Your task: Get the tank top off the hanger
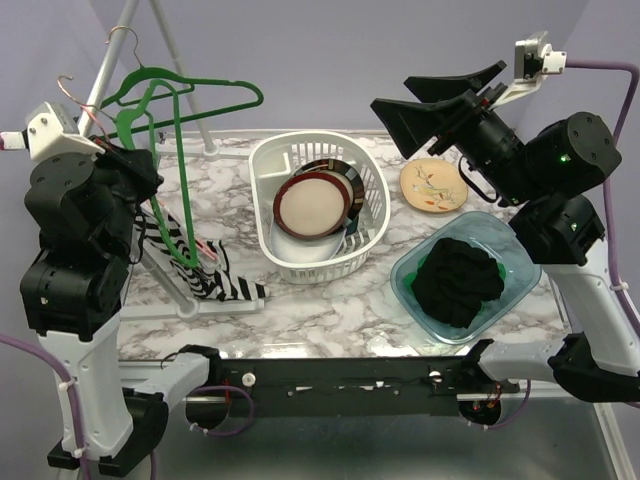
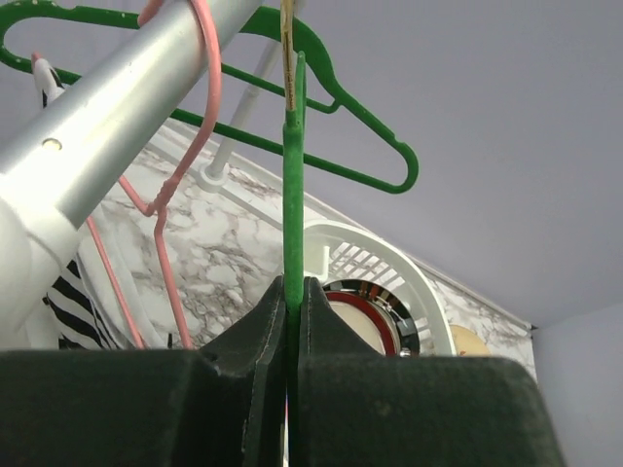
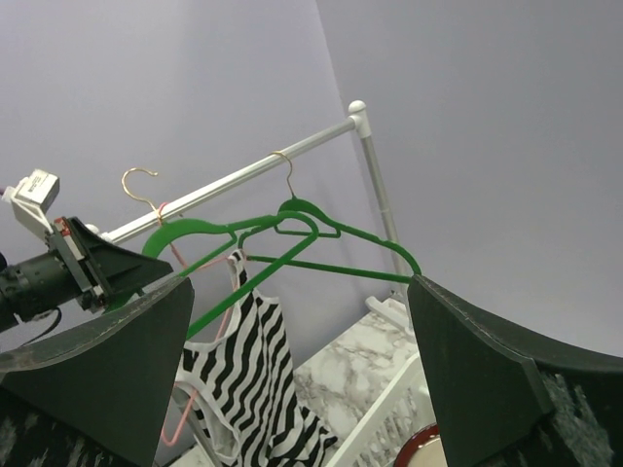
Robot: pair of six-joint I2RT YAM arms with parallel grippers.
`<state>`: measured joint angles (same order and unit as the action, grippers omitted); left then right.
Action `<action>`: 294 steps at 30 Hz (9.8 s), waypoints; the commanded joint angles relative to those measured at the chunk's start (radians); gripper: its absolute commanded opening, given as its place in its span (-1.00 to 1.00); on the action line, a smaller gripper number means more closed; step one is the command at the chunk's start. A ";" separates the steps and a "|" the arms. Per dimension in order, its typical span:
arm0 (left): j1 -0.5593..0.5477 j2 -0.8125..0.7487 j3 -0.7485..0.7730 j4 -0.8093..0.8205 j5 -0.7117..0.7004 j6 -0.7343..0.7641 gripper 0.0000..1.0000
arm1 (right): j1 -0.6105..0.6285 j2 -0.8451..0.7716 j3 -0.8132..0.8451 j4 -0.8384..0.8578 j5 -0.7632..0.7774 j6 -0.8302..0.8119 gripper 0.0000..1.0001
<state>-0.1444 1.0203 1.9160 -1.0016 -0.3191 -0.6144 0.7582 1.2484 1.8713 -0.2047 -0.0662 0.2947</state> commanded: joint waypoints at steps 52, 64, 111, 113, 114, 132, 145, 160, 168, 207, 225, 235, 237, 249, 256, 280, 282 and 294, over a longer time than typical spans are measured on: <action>-0.228 0.342 0.047 0.066 -0.736 0.048 -1.00 | 0.006 -0.059 -0.073 -0.021 0.052 -0.052 0.99; -0.227 0.382 0.086 0.058 -0.828 0.065 -1.00 | 0.006 -0.101 -0.109 -0.009 0.059 -0.081 1.00; -0.162 0.465 0.141 -0.178 -0.782 -0.163 -0.80 | 0.006 -0.279 -0.230 0.036 0.060 -0.108 1.00; -0.156 0.480 0.152 -0.199 -0.779 -0.180 -0.73 | 0.006 -0.283 -0.235 0.034 0.060 -0.108 1.00; -0.156 0.480 0.156 -0.203 -0.778 -0.195 -0.73 | 0.006 -0.294 -0.235 0.030 0.060 -0.109 1.00; -0.156 0.219 0.012 0.115 -0.316 0.083 0.94 | 0.006 -0.359 -0.290 0.060 0.080 -0.108 1.00; -0.156 -0.011 -0.105 0.239 0.033 0.211 0.98 | 0.006 -0.395 -0.408 0.082 0.078 -0.049 1.00; -0.156 0.043 0.196 -0.035 0.172 0.149 0.98 | 0.035 -0.120 -0.409 0.077 -0.170 0.158 0.47; -0.156 -0.104 0.167 0.154 0.262 0.148 0.98 | 0.222 0.141 -0.287 0.146 -0.089 0.110 0.36; -0.156 -0.306 -0.043 0.227 -0.040 0.409 0.98 | 0.655 0.657 0.150 -0.076 0.378 -0.144 -0.53; -0.156 -0.195 0.064 0.054 -0.072 0.407 0.98 | 0.648 0.517 0.106 0.111 0.434 -0.319 -0.99; -0.156 -0.161 0.117 0.005 0.029 0.403 0.91 | 0.639 0.393 -0.026 0.120 0.419 -0.298 -0.99; -0.156 -0.155 0.115 0.007 0.081 0.412 0.88 | 0.636 0.356 -0.099 0.126 0.411 -0.298 -0.99; -0.156 -0.186 -0.024 0.141 0.387 0.446 0.55 | 0.632 0.120 -0.311 0.085 0.279 -0.229 -0.99; -0.156 -0.206 -0.087 0.248 0.437 0.435 0.43 | 0.632 0.050 -0.396 0.085 0.260 -0.239 -0.99; -0.156 -0.154 -0.163 0.350 0.581 0.387 -0.49 | 0.632 -0.026 -0.449 0.057 0.235 -0.250 -0.99; -0.156 -0.151 -0.167 0.365 0.571 0.371 -1.00 | 0.632 -0.033 -0.454 0.056 0.239 -0.241 -0.99; -0.156 -0.071 -0.118 0.391 0.405 0.327 -1.00 | 0.633 -0.147 -0.466 0.028 0.537 0.017 0.55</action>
<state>-0.2970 0.9447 1.7840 -0.6662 0.1715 -0.2623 1.3922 1.1469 1.4097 -0.1822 0.3527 0.2131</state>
